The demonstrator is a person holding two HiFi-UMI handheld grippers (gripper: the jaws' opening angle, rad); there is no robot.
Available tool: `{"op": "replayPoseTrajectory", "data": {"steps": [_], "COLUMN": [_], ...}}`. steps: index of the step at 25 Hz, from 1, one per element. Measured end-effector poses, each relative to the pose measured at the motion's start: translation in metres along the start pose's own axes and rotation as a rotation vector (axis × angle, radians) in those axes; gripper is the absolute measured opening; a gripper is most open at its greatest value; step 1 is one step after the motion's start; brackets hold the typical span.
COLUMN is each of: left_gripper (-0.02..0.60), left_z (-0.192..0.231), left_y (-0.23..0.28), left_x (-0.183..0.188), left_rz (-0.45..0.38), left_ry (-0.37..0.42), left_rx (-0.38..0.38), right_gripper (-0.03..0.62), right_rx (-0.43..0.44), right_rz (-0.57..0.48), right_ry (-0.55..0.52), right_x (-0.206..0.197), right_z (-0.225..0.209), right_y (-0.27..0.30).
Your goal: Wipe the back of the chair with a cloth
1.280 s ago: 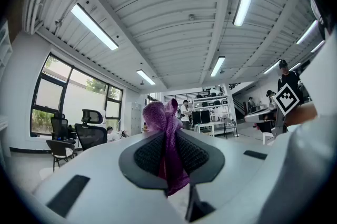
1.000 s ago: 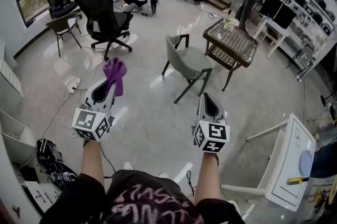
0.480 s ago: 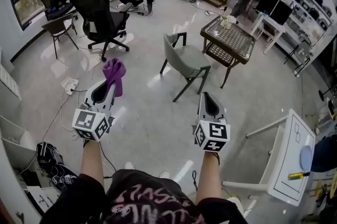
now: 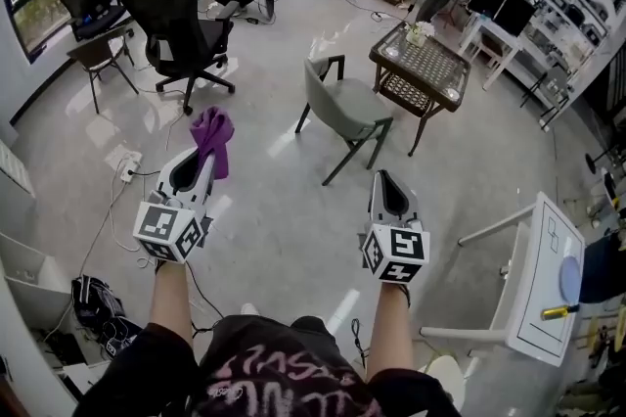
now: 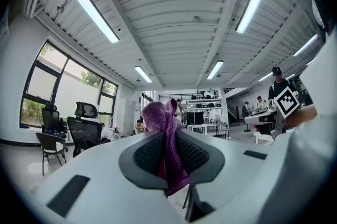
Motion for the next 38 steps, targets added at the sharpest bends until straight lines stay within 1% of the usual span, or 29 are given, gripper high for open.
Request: {"op": "replayPoseTrajectory", "data": {"steps": [5,9,14,16,23,28,33,38], "left_gripper": [0.071,0.071,0.071,0.071,0.071,0.071,0.071,0.071], "left_z": [0.015,0.017,0.012,0.008,-0.015,-0.029,-0.035,-0.032], "left_y": [0.013,0.031,0.071,0.092,0.16,0.197,0.22,0.242], "left_x": [-0.011,-0.02,-0.031,-0.034,-0.04,-0.04,-0.042,-0.035], "left_rz": [0.002,0.02,0.039,0.044,0.07,0.088,0.103,0.113], "left_ry": [-0.01,-0.022,-0.03,-0.021,-0.001,0.013,0.034,0.032], "left_rx": [-0.033,-0.047,-0.056,-0.057,-0.04,-0.021,-0.005,0.006], "right_gripper": [0.028,0.028,0.028,0.028,0.028,0.028,0.028,0.028], "right_rx": [-0.027,-0.044,-0.042,-0.036,-0.002,0.026,0.05,0.055], "right_rz": [0.002,0.011,0.023,0.024,0.042,0.047,0.058,0.06], "right_ry": [0.0,0.001,-0.006,-0.005,0.005,0.026,0.04,0.044], "right_x": [-0.009,-0.015,-0.018,-0.018,-0.022,-0.021,-0.024,-0.02], "right_z": [0.01,0.001,-0.025,-0.038,-0.094,-0.127,-0.146,-0.155], "right_y": [0.011,0.024,0.054,0.07,0.124,0.156,0.179,0.202]}}
Point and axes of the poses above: the fingertips, and each gripper's own axes: y forward along the fingers, z to its left, x out of its top, the point moved 5 cm from there along -y, backward along the fingers, and after that the axes turned 10 degrees about y, right-handed, at the moved point
